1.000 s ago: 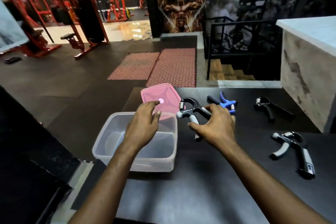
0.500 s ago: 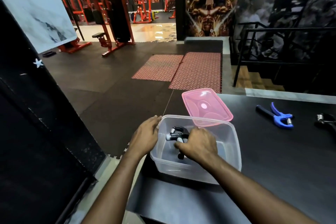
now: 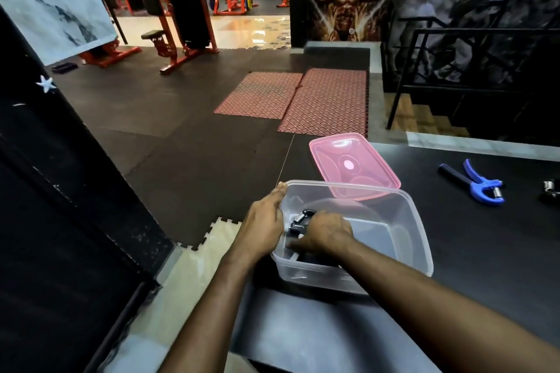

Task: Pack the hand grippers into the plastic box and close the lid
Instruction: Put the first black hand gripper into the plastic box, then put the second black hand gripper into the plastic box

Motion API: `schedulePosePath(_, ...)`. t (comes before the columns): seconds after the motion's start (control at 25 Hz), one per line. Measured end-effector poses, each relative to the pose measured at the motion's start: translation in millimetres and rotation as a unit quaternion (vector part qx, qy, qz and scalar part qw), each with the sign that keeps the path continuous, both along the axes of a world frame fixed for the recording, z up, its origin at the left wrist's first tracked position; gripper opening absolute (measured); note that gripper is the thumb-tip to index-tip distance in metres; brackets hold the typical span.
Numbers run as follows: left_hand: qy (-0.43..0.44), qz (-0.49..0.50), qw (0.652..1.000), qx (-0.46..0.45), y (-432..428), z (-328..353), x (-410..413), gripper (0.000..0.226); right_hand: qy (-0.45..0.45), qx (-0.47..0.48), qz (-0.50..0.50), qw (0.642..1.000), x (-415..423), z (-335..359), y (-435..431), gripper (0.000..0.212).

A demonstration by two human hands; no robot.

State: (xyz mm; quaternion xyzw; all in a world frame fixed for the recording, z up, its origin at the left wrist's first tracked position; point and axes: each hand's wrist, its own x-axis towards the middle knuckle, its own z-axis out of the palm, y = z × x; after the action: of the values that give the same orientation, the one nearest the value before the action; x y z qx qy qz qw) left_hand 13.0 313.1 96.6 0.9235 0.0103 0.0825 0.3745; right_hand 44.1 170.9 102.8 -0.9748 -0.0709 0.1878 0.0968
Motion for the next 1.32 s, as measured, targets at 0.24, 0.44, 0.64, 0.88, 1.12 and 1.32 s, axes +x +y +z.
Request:
schedulePosePath(0.24,-0.001,0.001,1.0,0.011,-1,-1,1,0.057,0.015,-0.001,0.025,1.0,11,-12,-7,0.073)
schedulePosePath(0.44,-0.006,0.001,1.0,0.02,-1,3,-2,0.056,0.021,0.015,0.021,0.999,10,-15,-11,0.076)
schedulePosePath(0.64,-0.027,0.03,0.998,0.053,-2,12,-2,0.05,-0.021,0.08,-0.014,0.996,12,7,-37,0.061)
schedulePosePath(0.88,-0.091,0.0,0.991,0.093,-58,32,8,0.035,-0.181,0.197,-0.07,0.961,8,33,-96,0.032)
schedulePosePath(1.12,-0.109,-0.078,0.987,0.084,-159,27,14,0.033,-0.277,0.219,-0.117,0.928,-10,50,-188,0.018)
schedulePosePath(1.32,-0.096,-0.153,0.982,0.061,-262,10,13,0.034,-0.256,0.2,-0.215,0.921,-23,30,-298,0.022)
